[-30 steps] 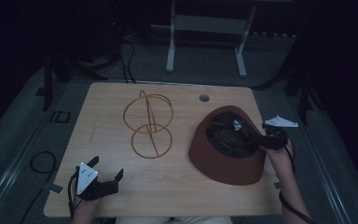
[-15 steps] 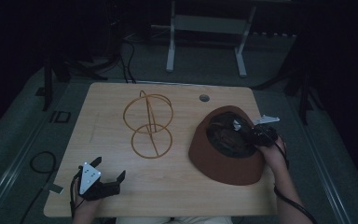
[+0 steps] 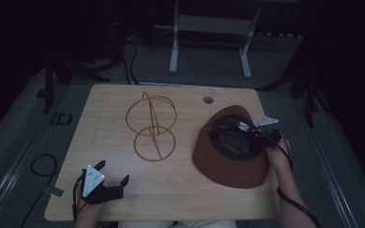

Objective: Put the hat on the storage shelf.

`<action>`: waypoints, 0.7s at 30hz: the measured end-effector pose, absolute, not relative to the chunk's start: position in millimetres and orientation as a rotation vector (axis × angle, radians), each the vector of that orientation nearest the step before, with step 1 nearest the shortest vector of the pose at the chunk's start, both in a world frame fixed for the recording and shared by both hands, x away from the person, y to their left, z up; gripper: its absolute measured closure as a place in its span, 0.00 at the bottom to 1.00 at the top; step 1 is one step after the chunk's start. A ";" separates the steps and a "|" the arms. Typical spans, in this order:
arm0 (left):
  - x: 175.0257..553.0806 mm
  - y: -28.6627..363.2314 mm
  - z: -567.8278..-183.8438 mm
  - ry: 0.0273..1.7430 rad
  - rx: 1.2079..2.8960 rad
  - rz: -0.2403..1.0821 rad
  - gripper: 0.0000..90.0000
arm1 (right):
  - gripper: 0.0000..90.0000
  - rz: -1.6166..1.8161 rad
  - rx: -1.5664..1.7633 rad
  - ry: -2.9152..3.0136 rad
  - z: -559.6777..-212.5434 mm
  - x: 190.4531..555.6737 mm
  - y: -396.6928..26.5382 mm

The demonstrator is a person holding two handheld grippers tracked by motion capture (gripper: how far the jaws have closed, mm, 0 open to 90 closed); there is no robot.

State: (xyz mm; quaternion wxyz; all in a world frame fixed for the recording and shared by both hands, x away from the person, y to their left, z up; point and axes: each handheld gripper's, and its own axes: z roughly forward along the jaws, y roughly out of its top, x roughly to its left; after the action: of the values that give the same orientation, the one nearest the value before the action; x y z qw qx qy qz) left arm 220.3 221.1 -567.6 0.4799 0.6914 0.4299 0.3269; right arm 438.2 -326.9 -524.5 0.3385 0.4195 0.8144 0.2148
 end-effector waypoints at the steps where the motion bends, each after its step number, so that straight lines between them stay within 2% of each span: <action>1: 220.4 221.2 -567.5 1.048 1.687 0.793 0.01 | 0.94 0.578 1.100 2.113 -521.1 436.9 -328.1; 13: 222.1 223.8 -562.6 1.076 1.669 0.766 0.02 | 0.95 0.884 1.160 2.076 -483.3 412.7 -333.0; 21: 221.2 219.9 -538.7 1.046 1.686 0.749 0.01 | 0.95 1.046 1.165 2.041 -452.1 392.0 -336.0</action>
State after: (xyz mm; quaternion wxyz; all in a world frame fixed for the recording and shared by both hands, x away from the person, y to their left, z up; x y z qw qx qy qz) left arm 221.2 219.9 -538.7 0.4887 0.6935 0.4302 0.3084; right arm 392.0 -336.0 -452.1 0.2810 0.4347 0.7614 0.3904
